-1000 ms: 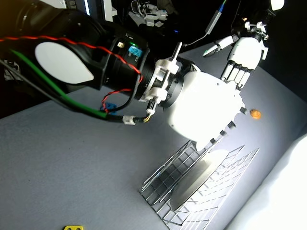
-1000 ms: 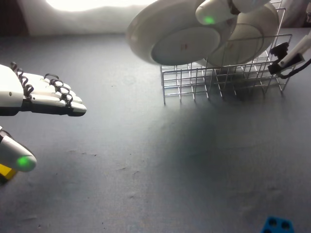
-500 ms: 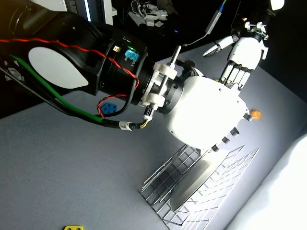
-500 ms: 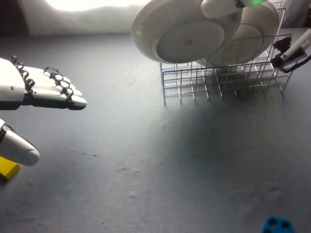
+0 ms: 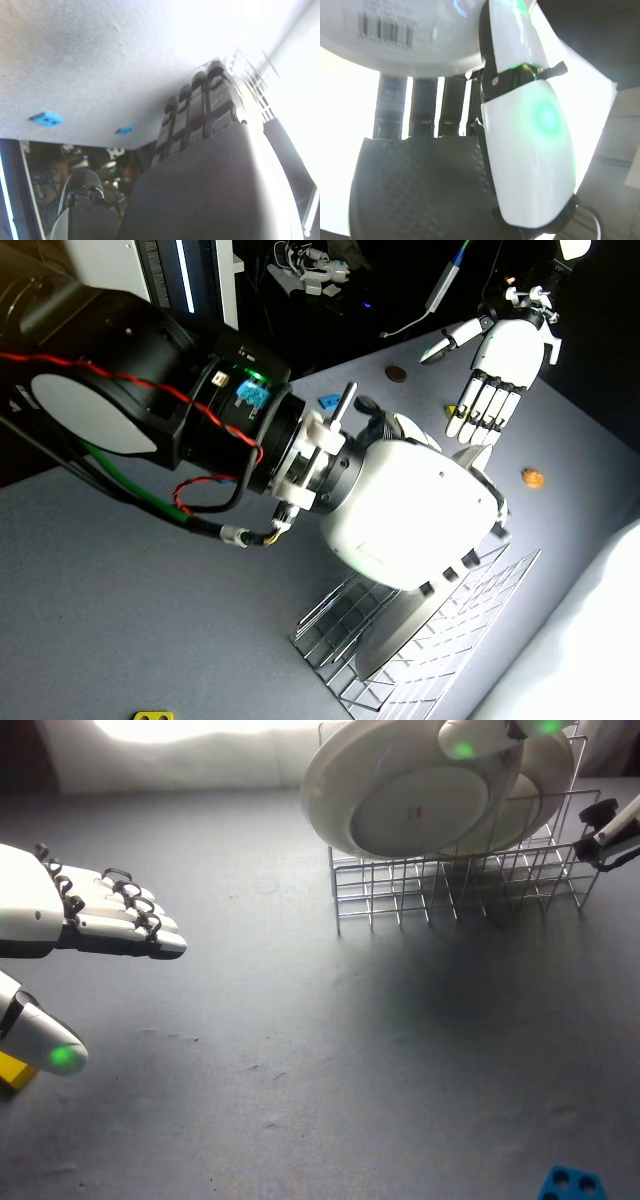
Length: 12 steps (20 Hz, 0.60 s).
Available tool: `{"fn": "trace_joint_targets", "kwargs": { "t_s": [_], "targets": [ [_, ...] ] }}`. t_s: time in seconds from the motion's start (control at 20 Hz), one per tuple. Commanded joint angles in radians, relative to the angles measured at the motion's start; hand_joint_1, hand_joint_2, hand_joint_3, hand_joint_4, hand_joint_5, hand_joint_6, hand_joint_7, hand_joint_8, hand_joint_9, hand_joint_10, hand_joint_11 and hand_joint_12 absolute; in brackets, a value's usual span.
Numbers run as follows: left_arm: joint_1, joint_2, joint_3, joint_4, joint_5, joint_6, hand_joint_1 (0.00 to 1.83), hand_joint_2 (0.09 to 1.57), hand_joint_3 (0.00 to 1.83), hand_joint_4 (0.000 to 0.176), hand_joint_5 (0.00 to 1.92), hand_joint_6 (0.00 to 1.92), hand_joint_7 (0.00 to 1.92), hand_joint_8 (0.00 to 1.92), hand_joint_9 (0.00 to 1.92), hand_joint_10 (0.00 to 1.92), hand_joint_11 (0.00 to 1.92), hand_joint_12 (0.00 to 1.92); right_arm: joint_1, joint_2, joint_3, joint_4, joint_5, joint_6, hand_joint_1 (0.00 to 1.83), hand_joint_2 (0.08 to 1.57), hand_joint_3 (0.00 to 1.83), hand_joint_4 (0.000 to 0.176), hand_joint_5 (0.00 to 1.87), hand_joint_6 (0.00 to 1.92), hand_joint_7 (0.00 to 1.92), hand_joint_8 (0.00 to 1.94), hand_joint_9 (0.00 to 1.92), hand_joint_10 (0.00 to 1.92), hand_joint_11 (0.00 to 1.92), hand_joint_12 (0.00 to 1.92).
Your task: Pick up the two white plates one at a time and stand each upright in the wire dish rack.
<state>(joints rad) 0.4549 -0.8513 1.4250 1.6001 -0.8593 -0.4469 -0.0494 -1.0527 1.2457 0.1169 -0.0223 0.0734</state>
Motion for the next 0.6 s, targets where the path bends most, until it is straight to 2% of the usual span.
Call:
{"fn": "trace_joint_targets", "kwargs": {
  "t_s": [0.0, 0.55],
  "targets": [
    [-0.009, 0.008, 0.001, -0.056, -0.018, -0.002, 0.0, 1.01, 0.01, 0.0, 0.0, 0.0, 0.0, 0.0, 0.0, 0.0, 0.0, 0.0, 0.01, 0.007, 0.005, 0.029, 0.145, 0.029, 1.38, 1.08, 0.0, 0.0, 0.98, 1.01, 1.05, 0.88, 0.97, 1.01, 0.82, 1.15],
    [0.005, 0.006, 0.014, -0.05, -0.025, -0.002, 0.0, 1.01, 0.0, 0.0, 0.0, 0.0, 0.0, 0.0, 0.0, 0.0, 0.0, 0.0, -0.032, -0.007, 0.048, 0.043, 0.152, 0.016, 1.38, 1.09, 0.0, 0.0, 0.97, 1.03, 1.03, 0.89, 0.97, 1.02, 0.81, 1.17]
  ]
}}
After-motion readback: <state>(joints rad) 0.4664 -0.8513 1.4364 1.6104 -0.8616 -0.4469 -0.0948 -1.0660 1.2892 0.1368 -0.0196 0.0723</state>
